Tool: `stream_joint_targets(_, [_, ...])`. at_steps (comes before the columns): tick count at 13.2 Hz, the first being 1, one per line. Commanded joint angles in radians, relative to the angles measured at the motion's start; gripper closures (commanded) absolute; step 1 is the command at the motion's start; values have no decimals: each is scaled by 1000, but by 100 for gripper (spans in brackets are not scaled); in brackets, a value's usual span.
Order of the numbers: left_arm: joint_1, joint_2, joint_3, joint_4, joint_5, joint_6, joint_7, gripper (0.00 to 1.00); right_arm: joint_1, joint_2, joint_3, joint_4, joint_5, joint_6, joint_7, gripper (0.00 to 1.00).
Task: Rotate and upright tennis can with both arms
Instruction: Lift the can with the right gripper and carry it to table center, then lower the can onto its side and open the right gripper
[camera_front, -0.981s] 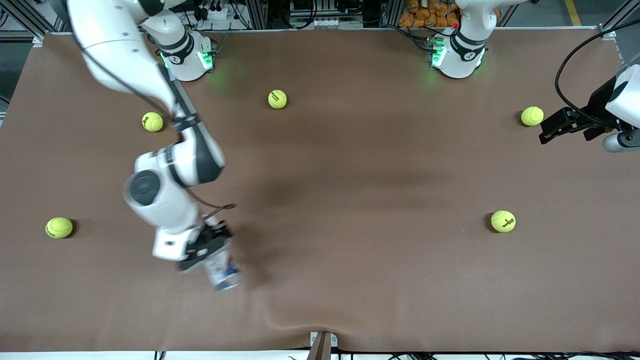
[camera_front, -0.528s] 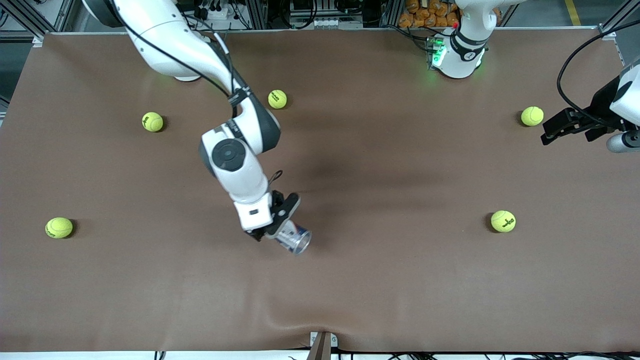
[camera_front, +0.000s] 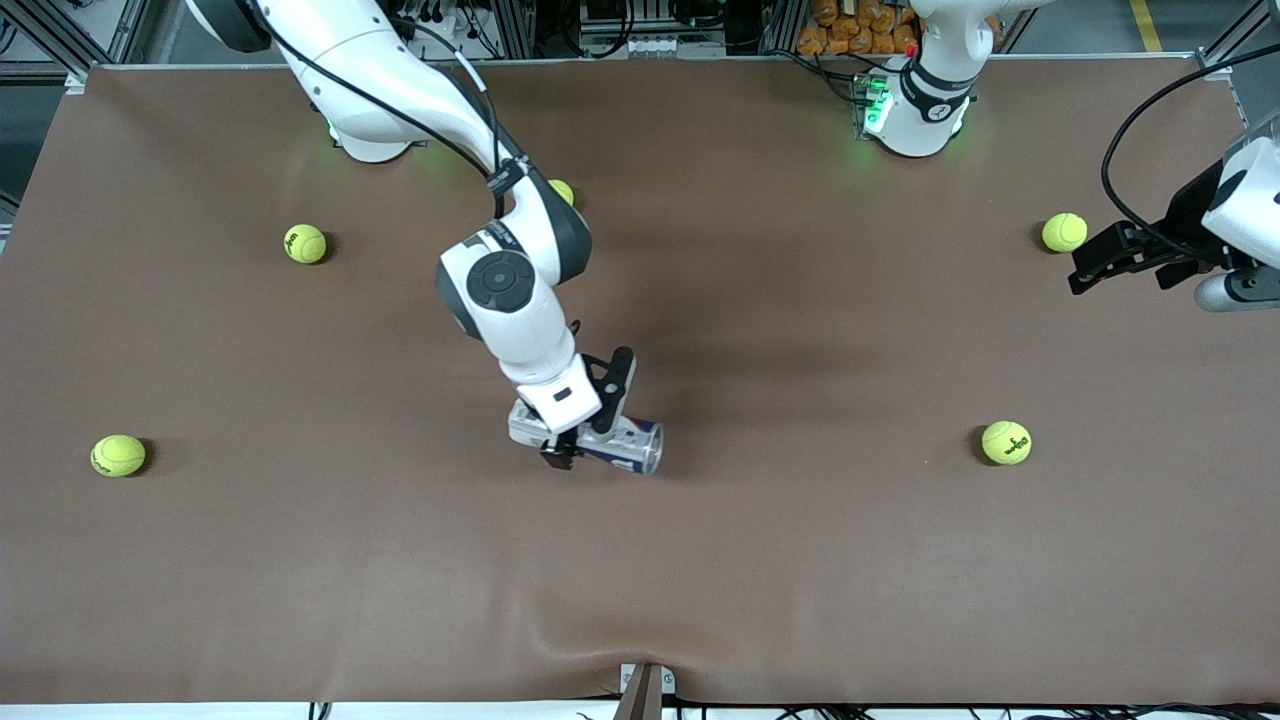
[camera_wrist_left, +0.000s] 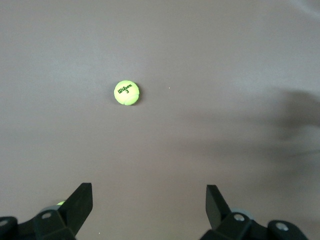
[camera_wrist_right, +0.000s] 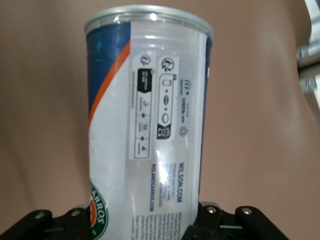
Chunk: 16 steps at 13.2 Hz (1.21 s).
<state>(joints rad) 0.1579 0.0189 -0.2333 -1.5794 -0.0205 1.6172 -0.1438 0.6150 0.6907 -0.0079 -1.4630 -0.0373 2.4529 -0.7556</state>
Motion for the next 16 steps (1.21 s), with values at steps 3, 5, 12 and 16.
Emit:
stream_joint_targets(3, [20, -2, 3, 6, -13, -6, 20, 0, 66, 35, -11, 0, -16, 43, -164, 47])
stream_joint_targets(5, [40, -2, 8, 4, -9, -8, 20, 0, 86, 41, -12, -5, -18, 43, -215, 47])
stream_joint_targets(12, [35, 3, -3, -10, -10, -22, 18, 0, 150, 127, -18, -3, -30, 95, -238, 40])
stream_joint_targets(16, [20, 18, -20, -7, -7, -30, 15, 0, 157, 191, -18, -3, -30, 182, -220, 28])
